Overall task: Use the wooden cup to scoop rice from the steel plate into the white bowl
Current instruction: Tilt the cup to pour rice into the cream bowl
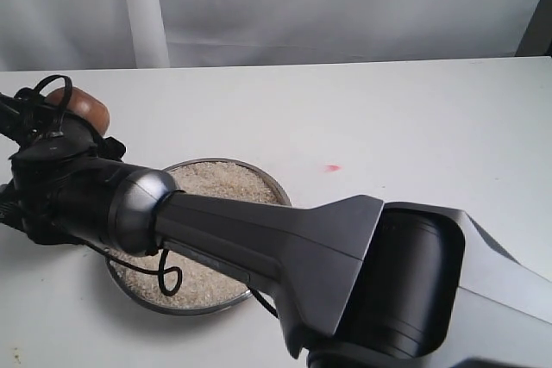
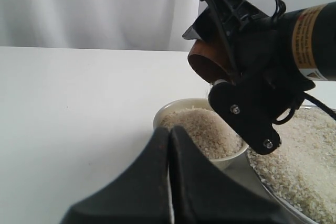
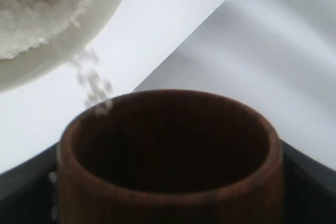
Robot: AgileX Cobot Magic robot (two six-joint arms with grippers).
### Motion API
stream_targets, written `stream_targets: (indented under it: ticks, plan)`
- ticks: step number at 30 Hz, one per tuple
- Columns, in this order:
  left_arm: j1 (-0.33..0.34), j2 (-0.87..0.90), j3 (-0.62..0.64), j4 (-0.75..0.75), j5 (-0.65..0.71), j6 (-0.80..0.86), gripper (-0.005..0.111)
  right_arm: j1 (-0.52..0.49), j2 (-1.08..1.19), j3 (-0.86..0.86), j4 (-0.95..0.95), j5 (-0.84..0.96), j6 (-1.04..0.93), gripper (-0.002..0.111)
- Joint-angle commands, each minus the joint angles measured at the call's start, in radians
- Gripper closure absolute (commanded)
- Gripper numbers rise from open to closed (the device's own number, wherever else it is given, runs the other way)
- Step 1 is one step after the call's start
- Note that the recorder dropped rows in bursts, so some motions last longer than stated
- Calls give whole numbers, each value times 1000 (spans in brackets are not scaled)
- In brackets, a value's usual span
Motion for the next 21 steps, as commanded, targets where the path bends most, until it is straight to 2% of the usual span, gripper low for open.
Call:
stream_targets:
  ticks: [1,6,13,21]
  plan:
    - [-3,-2,-8,-5,-10,-2,107,2,-5,-8,-71,-9,-9,108]
    - [-3,-2,-8,-5,-10,-2,107,12,-5,-8,-154,-11,-9,108]
    - [-3,-2,-8,-5,-10,-2,107,17,-5,-8,-161,-6,3,108]
    - [-3,-2,-8,-5,-10,-2,107,22,-5,-8,-84,62,214,108]
